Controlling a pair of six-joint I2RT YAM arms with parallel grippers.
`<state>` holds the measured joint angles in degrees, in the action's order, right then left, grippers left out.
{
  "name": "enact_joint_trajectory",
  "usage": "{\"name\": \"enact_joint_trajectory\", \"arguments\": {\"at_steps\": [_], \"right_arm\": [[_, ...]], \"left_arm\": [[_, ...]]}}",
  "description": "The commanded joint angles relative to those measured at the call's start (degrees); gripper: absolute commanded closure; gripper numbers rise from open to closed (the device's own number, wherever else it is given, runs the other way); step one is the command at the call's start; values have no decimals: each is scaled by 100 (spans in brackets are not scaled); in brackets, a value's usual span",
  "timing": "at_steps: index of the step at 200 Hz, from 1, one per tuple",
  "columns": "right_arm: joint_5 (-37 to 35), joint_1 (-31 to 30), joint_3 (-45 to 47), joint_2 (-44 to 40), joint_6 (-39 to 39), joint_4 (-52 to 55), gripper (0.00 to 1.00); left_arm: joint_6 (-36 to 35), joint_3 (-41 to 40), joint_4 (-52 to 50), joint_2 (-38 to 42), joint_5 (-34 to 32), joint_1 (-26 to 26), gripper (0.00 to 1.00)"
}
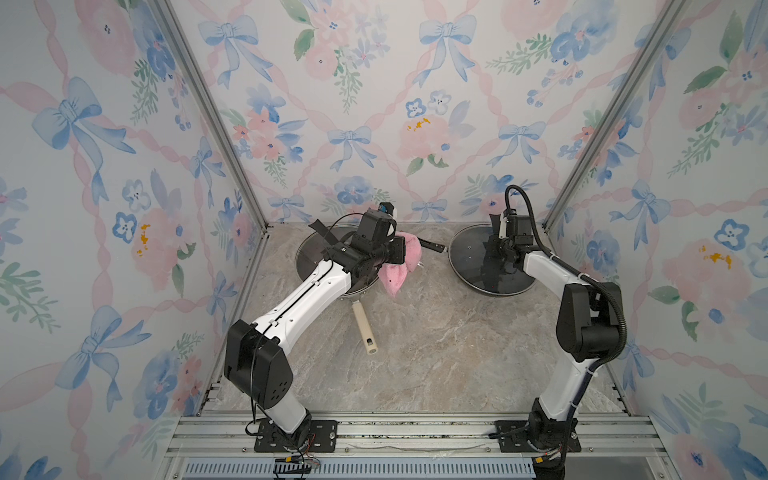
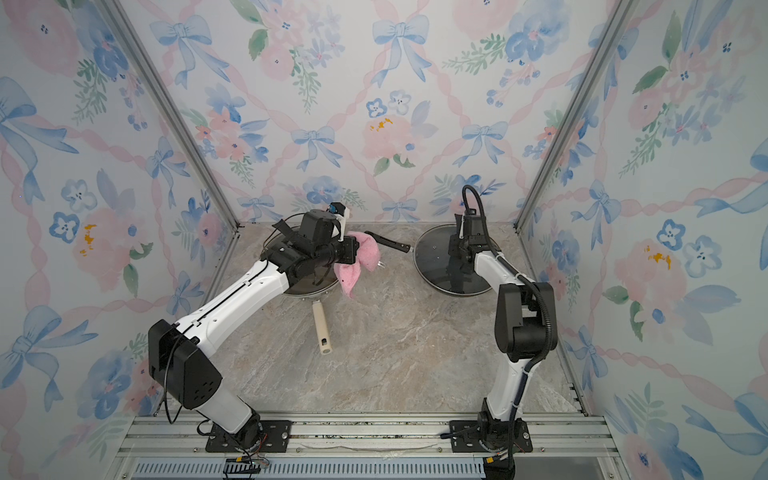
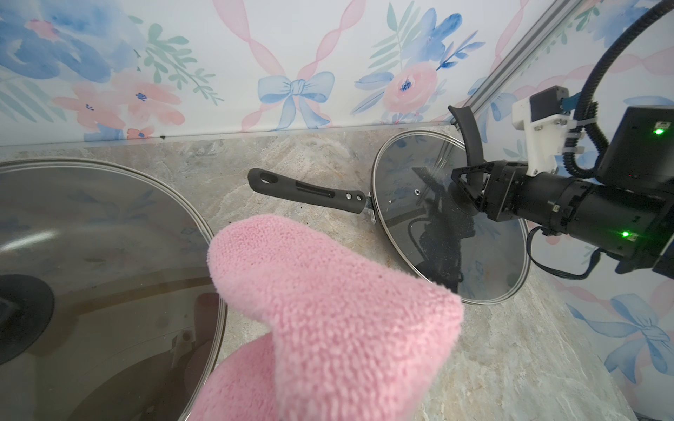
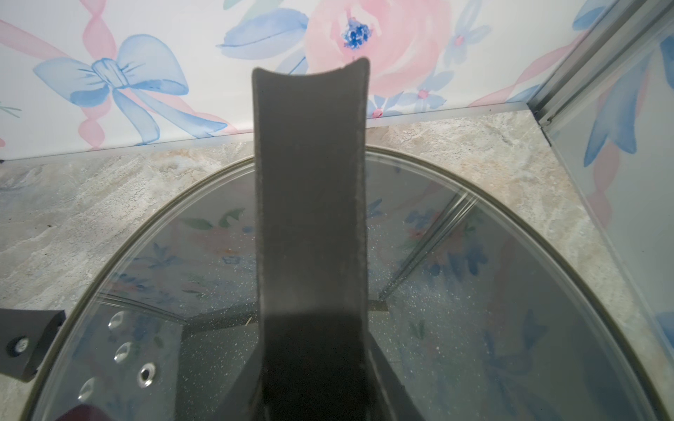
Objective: Wipe the pot lid with a cloth
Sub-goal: Place the pot lid on the cooking pot.
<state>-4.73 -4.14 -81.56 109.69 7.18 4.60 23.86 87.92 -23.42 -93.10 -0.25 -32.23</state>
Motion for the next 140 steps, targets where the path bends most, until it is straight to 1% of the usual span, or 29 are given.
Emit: {"name": "enact_joint_trajectory", "arguments": {"at_steps": [1, 36, 45, 60, 81, 100, 109, 123, 140], "right_arm": [[-9, 32, 160, -136, -83, -756, 100], [45, 37, 179, -40, -8, -675, 100], [16, 38, 225, -23, -13, -725, 94], [-28, 44, 306, 14, 21, -811, 92], [-4, 46, 489, -28, 152, -1031, 79], [108, 54, 667, -287, 415, -1346, 60], [131, 53, 714, -469, 533, -1501, 49], [147, 45, 782, -805, 763, -1668, 42], [99, 8, 884, -1275, 995, -1734, 31]], "left_arm": [[3, 37, 48, 31, -91, -13, 100], [9, 10, 49, 72, -99, -12, 100], [12, 15, 46, 84, -105, -12, 100], [13, -7, 48, 108, -108, -17, 100], [29, -68, 48, 170, -110, -16, 100], [-20, -132, 70, 216, -32, -20, 100], [-34, -169, 99, 235, 23, -20, 100], [-83, -243, 141, 247, 120, -41, 100], [-195, -370, 178, 233, 205, -105, 100]]}}
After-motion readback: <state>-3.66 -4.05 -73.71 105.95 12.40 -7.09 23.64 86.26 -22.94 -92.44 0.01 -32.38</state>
